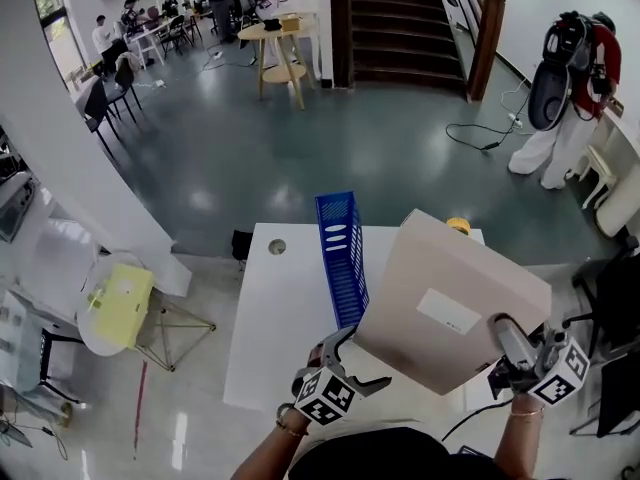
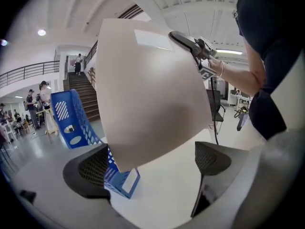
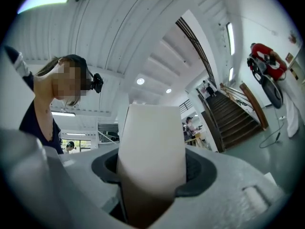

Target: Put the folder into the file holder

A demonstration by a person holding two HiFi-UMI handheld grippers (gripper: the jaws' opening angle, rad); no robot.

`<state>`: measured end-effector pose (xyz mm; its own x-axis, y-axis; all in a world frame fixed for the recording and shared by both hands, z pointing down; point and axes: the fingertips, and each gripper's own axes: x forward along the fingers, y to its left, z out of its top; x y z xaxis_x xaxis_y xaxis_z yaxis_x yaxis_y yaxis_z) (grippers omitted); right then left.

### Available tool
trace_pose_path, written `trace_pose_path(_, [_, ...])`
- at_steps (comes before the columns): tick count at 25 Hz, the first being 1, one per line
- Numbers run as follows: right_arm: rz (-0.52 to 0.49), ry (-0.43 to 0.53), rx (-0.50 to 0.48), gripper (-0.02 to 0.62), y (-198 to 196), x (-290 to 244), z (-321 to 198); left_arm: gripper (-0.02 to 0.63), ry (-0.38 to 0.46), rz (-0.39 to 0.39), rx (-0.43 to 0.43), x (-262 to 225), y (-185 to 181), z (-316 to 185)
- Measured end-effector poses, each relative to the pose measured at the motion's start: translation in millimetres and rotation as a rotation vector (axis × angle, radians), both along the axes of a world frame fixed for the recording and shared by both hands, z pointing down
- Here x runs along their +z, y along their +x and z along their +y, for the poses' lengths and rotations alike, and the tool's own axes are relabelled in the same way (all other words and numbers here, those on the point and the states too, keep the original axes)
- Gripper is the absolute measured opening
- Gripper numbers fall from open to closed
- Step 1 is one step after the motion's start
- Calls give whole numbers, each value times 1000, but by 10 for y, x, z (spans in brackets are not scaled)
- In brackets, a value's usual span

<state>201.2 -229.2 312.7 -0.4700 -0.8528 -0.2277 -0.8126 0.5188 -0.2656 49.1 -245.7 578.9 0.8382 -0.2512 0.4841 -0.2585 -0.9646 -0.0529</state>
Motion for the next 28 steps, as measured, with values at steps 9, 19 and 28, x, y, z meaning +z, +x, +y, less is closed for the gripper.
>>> trace_pose_path(9, [41,117,170,268,-535,-495,-249,455,-16,11,-32,50,-681,-133])
trace_pose_path(19, [64,97,325,270,-852,-594,-600,116,3,104,-178,-33,-1219,-422])
trace_pose_path(28, [92,66,469,270,-977,-633,-775,-2,-109,193,-245,-76,-1590,-591])
